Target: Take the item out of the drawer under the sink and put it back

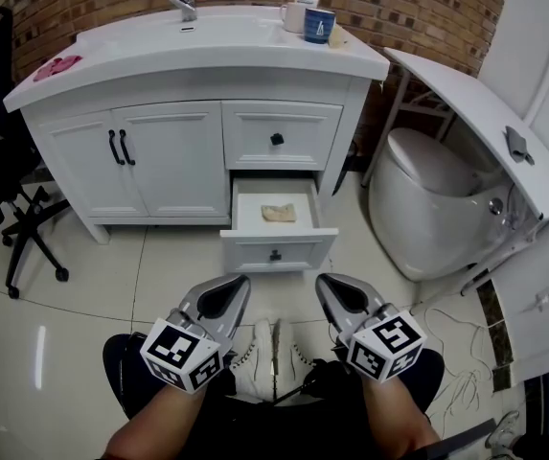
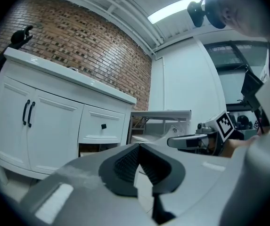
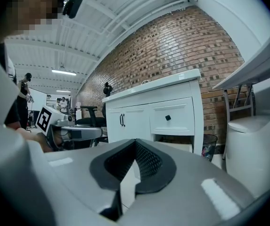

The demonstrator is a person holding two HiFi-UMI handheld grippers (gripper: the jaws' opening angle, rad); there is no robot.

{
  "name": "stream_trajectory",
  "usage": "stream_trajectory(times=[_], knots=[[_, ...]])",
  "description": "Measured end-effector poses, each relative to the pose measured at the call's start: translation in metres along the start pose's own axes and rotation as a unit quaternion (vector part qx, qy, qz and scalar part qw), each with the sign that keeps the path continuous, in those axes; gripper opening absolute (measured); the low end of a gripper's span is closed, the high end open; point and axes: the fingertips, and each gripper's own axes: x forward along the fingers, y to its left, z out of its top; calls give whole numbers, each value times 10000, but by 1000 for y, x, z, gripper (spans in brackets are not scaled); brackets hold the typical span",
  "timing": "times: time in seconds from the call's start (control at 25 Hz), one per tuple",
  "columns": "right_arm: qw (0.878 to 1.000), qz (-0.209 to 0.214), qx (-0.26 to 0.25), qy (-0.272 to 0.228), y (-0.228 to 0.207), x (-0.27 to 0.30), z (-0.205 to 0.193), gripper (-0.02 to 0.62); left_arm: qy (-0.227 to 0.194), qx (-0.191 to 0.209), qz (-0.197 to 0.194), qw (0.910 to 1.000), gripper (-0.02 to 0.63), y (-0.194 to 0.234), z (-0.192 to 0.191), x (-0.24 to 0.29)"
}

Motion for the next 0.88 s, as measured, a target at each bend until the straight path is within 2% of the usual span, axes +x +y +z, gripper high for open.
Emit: stream_trajectory(times=[0.88], knots=[[10000, 20, 9, -20, -1, 6, -3, 6, 29, 12, 45, 10000, 6, 2, -3, 3]])
